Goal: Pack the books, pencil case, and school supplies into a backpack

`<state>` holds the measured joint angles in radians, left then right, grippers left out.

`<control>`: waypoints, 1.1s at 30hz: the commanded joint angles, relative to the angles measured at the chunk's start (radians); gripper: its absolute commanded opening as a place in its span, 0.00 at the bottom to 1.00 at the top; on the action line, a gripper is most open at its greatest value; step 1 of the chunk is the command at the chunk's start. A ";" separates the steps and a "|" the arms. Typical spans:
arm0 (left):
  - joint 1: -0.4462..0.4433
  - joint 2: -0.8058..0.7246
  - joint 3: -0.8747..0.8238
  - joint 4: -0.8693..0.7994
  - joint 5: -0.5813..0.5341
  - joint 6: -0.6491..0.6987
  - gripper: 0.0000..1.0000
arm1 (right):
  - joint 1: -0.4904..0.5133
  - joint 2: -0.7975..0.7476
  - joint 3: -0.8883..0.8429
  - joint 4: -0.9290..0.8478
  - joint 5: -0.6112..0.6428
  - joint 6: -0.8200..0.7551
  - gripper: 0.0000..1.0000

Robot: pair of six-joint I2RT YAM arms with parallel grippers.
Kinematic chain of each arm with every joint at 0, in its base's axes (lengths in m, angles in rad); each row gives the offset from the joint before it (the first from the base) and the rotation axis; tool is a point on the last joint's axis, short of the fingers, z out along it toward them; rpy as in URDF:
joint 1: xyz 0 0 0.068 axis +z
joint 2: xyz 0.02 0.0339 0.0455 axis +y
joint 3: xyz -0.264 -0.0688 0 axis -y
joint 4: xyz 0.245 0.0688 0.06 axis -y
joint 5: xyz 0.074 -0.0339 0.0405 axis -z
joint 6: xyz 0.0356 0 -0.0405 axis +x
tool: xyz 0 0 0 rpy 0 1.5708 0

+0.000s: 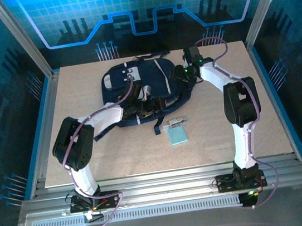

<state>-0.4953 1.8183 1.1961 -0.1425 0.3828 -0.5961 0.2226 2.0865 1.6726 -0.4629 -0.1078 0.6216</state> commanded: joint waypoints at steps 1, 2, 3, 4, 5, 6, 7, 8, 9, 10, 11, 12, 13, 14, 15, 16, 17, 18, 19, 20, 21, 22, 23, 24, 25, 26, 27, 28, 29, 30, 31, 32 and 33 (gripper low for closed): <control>0.015 -0.068 0.030 -0.089 -0.038 0.050 0.87 | -0.012 -0.108 -0.032 -0.085 0.040 -0.064 0.70; 0.022 -0.075 0.032 -0.112 -0.054 0.056 0.88 | -0.012 -0.140 -0.051 -0.101 0.060 -0.084 0.71; 0.032 -0.080 0.030 -0.130 -0.062 0.057 0.88 | -0.009 -0.170 -0.074 -0.115 0.073 -0.105 0.72; 0.041 -0.090 0.020 -0.134 -0.062 0.051 0.88 | -0.006 -0.198 -0.095 -0.126 0.078 -0.122 0.72; 0.054 -0.104 0.007 -0.130 -0.058 0.042 0.89 | 0.001 -0.230 -0.123 -0.136 0.079 -0.142 0.71; 0.065 -0.121 -0.015 -0.125 -0.058 0.034 0.89 | 0.014 -0.263 -0.149 -0.149 0.081 -0.163 0.71; 0.073 -0.137 -0.031 -0.120 -0.064 0.031 0.89 | 0.027 -0.286 -0.172 -0.160 0.086 -0.178 0.71; 0.082 -0.158 -0.051 -0.117 -0.076 0.026 0.89 | 0.050 -0.316 -0.195 -0.172 0.092 -0.193 0.71; 0.093 -0.176 -0.069 -0.115 -0.092 0.025 0.90 | 0.077 -0.339 -0.219 -0.183 0.092 -0.208 0.70; 0.103 -0.190 -0.084 -0.113 -0.104 0.023 0.90 | 0.103 -0.355 -0.238 -0.188 0.092 -0.218 0.69; 0.118 -0.201 -0.101 -0.108 -0.117 0.015 0.90 | 0.132 -0.368 -0.256 -0.192 0.094 -0.225 0.68; 0.135 -0.213 -0.118 -0.099 -0.124 0.001 0.90 | 0.165 -0.373 -0.266 -0.196 0.089 -0.230 0.66; 0.151 -0.221 -0.136 -0.086 -0.126 -0.013 0.91 | 0.193 -0.371 -0.273 -0.196 0.079 -0.240 0.62; 0.170 -0.228 -0.153 -0.074 -0.129 -0.028 0.91 | 0.225 -0.364 -0.274 -0.197 0.075 -0.245 0.60; 0.186 -0.236 -0.171 -0.059 -0.134 -0.048 0.91 | 0.258 -0.353 -0.273 -0.192 0.079 -0.252 0.58; 0.198 -0.243 -0.184 -0.047 -0.141 -0.062 0.91 | 0.285 -0.339 -0.269 -0.183 0.077 -0.268 0.57; 0.210 -0.249 -0.200 -0.034 -0.153 -0.074 0.92 | 0.316 -0.317 -0.260 -0.176 0.073 -0.300 0.53; 0.220 -0.253 -0.215 -0.022 -0.162 -0.087 0.92 | 0.348 -0.292 -0.243 -0.176 0.102 -0.319 0.52; 0.227 -0.256 -0.226 -0.013 -0.169 -0.100 0.92 | 0.373 -0.267 -0.228 -0.175 0.131 -0.330 0.50; 0.235 -0.258 -0.238 -0.003 -0.180 -0.119 0.92 | 0.396 -0.236 -0.203 -0.178 0.150 -0.349 0.47; 0.244 -0.257 -0.252 0.004 -0.189 -0.143 0.93 | 0.416 -0.203 -0.178 -0.182 0.171 -0.359 0.46; 0.251 -0.258 -0.264 0.012 -0.200 -0.172 0.93 | 0.429 -0.175 -0.156 -0.183 0.186 -0.358 0.45; 0.258 -0.259 -0.285 0.033 -0.212 -0.208 0.92 | 0.440 -0.141 -0.130 -0.189 0.188 -0.359 0.44; 0.262 -0.265 -0.310 0.062 -0.209 -0.246 0.92 | 0.449 -0.112 -0.104 -0.195 0.195 -0.357 0.44; 0.264 -0.271 -0.328 0.078 -0.209 -0.280 0.92 | 0.457 -0.092 -0.089 -0.195 0.212 -0.355 0.43; 0.264 -0.280 -0.350 0.105 -0.211 -0.307 0.92 | 0.466 -0.069 -0.077 -0.193 0.226 -0.355 0.43; 0.264 -0.288 -0.369 0.130 -0.216 -0.333 0.92 | 0.474 -0.053 -0.068 -0.185 0.251 -0.352 0.43; 0.264 -0.292 -0.382 0.146 -0.221 -0.346 0.92 | 0.480 -0.039 -0.060 -0.179 0.279 -0.349 0.43; 0.264 -0.293 -0.390 0.157 -0.234 -0.354 0.92 | 0.486 -0.025 -0.051 -0.176 0.315 -0.342 0.44; 0.265 -0.289 -0.392 0.158 -0.242 -0.354 0.92 | 0.490 -0.013 -0.043 -0.170 0.353 -0.337 0.45; 0.267 -0.284 -0.389 0.158 -0.245 -0.352 0.92 | 0.494 -0.005 -0.038 -0.165 0.391 -0.331 0.46; 0.270 -0.274 -0.385 0.161 -0.246 -0.347 0.93 | 0.498 0.006 -0.031 -0.161 0.433 -0.329 0.47; 0.276 -0.261 -0.377 0.158 -0.247 -0.339 0.92 | 0.500 0.018 -0.020 -0.165 0.473 -0.329 0.48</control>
<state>-0.2409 1.5398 0.8326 0.0063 0.1894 -0.9020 0.7097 2.0731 1.6016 -0.6327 0.1909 0.2909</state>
